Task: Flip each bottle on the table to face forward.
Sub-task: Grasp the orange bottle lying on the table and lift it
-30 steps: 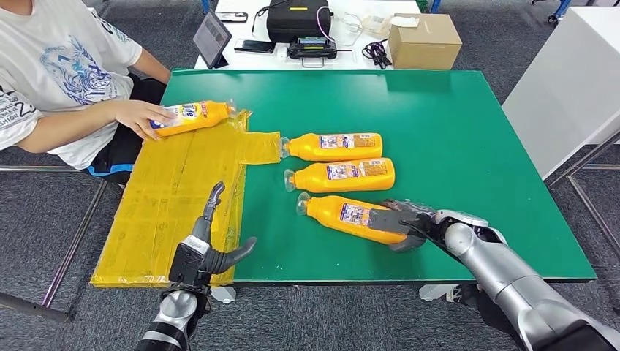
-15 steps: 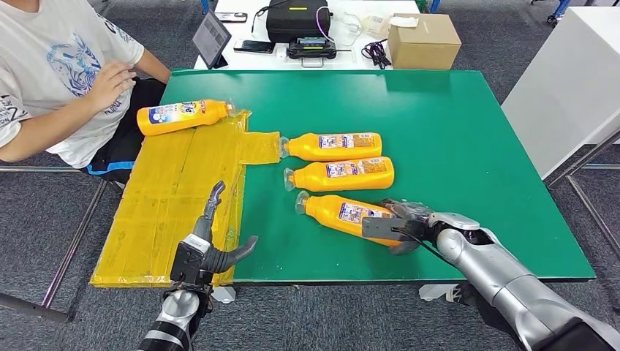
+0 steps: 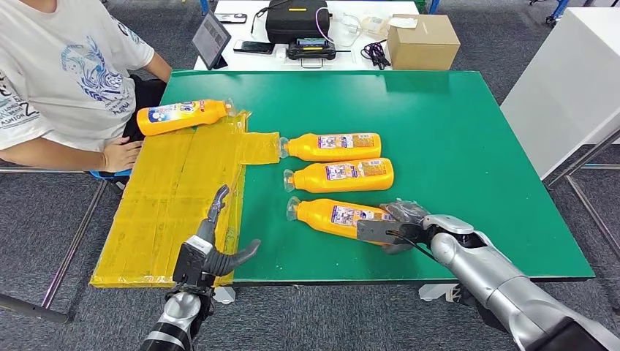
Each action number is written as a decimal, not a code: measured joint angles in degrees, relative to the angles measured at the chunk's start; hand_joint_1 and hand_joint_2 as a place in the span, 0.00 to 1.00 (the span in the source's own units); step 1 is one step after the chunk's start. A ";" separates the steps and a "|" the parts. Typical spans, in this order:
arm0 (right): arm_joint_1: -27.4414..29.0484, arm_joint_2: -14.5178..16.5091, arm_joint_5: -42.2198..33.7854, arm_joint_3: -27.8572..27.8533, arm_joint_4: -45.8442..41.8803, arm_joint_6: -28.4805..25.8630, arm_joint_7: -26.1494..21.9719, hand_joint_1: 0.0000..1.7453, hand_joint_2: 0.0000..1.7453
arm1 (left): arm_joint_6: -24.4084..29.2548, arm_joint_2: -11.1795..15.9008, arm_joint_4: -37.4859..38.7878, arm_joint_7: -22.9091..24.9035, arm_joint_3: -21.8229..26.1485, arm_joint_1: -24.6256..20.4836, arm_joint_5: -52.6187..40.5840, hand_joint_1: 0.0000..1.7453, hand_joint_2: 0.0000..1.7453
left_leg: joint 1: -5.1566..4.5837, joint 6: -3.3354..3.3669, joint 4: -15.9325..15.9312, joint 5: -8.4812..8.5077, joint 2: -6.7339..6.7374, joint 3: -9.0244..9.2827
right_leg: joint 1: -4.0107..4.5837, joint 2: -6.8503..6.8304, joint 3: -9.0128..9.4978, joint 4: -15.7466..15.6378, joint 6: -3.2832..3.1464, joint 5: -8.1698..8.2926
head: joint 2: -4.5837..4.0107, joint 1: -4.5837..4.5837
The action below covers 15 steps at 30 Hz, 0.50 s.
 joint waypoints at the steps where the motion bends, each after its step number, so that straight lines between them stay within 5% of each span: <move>1: 0.02 0.15 0.11 0.01 0.13 -0.21 -0.08 1.00 1.00 | -0.02 -0.01 0.05 0.05 0.00 0.00 0.00 0.00 1.00 | 0.00 0.00 0.00 0.00 0.01 0.01 | 0.00 0.01 0.00 0.00 0.00 0.00 | 0.00 0.00; 6: 1.88 1.17 -0.93 -1.19 0.01 -5.72 -2.57 1.00 1.00 | -0.53 -0.08 0.09 0.28 0.00 0.23 0.01 0.00 1.00 | 0.02 -0.01 -0.01 -0.01 0.12 0.09 | 0.02 0.03 0.06 -0.01 -0.01 0.00 | 0.00 0.02; 9: 7.61 2.84 -1.42 -6.07 -3.83 -12.37 -6.85 1.00 1.00 | -1.22 -0.14 -0.82 0.28 0.08 1.27 0.34 0.00 1.00 | 0.06 -0.01 -0.02 -0.01 0.07 0.02 | 0.05 0.01 0.05 0.00 -0.02 -0.01 | 0.00 0.02; 15: 21.44 11.04 2.57 -19.30 -17.57 -22.57 -14.30 1.00 1.00 | 1.67 -0.36 -6.68 -0.96 1.40 4.79 -0.20 0.00 1.00 | 0.18 -0.04 -0.03 -0.01 -0.13 -0.30 | 0.19 -0.04 -0.23 0.06 -0.08 -0.08 | 0.00 0.00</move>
